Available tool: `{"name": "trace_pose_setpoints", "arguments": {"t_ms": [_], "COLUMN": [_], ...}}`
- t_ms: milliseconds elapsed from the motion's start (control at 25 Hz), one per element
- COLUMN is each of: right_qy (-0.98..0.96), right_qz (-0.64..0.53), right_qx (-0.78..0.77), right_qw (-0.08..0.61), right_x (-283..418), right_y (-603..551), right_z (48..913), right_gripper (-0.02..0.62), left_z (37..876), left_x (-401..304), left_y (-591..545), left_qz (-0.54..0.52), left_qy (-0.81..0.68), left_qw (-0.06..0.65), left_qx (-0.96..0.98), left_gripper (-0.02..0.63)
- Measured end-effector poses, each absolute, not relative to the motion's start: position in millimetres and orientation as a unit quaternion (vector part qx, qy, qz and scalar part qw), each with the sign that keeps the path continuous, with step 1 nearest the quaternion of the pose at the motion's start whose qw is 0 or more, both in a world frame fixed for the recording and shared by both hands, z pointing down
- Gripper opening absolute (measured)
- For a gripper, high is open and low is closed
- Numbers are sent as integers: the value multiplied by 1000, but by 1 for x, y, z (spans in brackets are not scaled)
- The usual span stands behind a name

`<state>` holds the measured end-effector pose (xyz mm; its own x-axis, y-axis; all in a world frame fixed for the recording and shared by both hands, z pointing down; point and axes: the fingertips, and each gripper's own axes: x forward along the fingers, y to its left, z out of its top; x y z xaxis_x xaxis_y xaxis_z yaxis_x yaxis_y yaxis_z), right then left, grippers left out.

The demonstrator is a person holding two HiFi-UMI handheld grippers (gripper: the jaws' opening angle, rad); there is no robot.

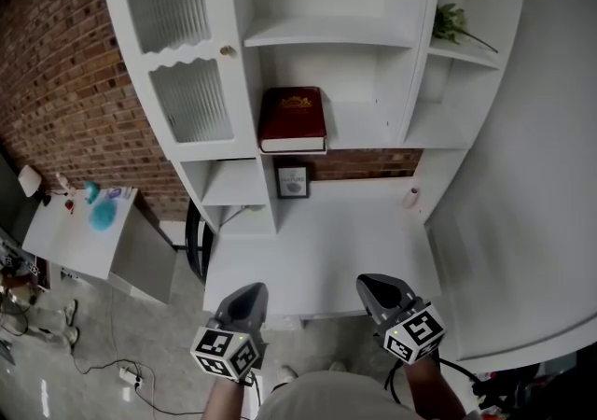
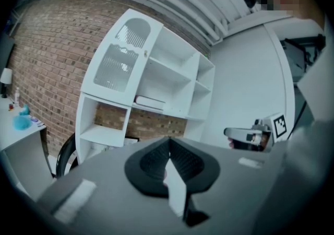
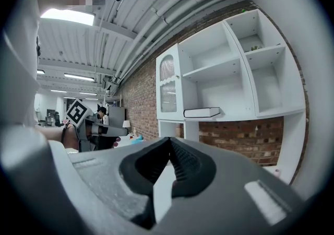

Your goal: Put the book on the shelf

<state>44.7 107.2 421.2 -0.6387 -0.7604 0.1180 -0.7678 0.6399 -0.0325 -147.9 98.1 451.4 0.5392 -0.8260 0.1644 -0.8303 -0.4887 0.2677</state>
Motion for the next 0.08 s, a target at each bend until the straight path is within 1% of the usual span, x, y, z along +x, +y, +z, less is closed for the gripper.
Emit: {"name": "trace_pose_setpoints", "arguments": {"t_ms": [80], "right_qy": [-905], "right_qz": [39], "right_qx": [421], "right_qw": [46], "right_x": [44], "right_y": [107], "right_z": [421], "right_gripper": [2], "left_z": [450], "left_x": [-147], "left_y": [96], "left_qz": [6], "left_qy": [-479], "left_qw": [159], "left_qx": [863], "left_gripper": [8]}}
